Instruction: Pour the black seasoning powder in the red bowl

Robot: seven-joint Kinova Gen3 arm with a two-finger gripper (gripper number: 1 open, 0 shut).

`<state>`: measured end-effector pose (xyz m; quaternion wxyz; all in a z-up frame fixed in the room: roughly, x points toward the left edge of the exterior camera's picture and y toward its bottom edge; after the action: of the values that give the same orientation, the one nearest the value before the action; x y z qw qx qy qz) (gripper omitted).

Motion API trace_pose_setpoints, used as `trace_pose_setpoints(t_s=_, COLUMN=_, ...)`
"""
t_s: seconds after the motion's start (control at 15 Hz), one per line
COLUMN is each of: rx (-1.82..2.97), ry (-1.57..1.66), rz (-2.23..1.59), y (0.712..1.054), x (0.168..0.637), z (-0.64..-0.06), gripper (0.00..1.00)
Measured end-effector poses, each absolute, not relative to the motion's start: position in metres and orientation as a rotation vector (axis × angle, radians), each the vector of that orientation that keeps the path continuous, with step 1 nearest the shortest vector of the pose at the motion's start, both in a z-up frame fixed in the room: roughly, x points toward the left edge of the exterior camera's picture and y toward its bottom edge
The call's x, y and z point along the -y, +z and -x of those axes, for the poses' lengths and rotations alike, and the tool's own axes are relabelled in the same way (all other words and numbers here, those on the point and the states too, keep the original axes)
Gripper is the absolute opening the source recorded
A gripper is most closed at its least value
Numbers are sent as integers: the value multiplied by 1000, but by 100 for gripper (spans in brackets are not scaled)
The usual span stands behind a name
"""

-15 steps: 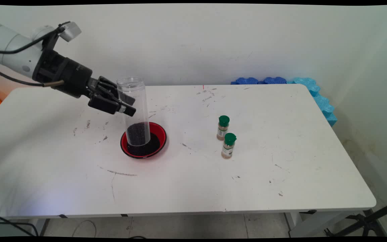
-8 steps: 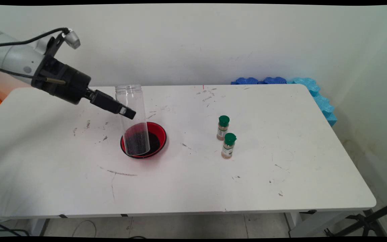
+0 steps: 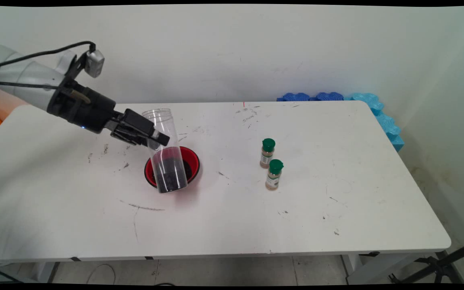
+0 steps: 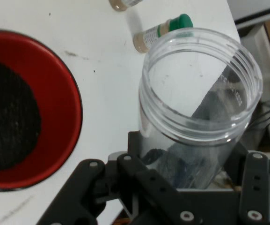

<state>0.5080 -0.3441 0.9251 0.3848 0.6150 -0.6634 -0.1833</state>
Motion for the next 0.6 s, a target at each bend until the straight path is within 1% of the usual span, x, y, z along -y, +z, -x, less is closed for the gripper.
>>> trace_pose_setpoints(t_s=0.6, rx=1327, ry=-707, rz=-1914, y=904, x=354, z=-505, gripper=0)
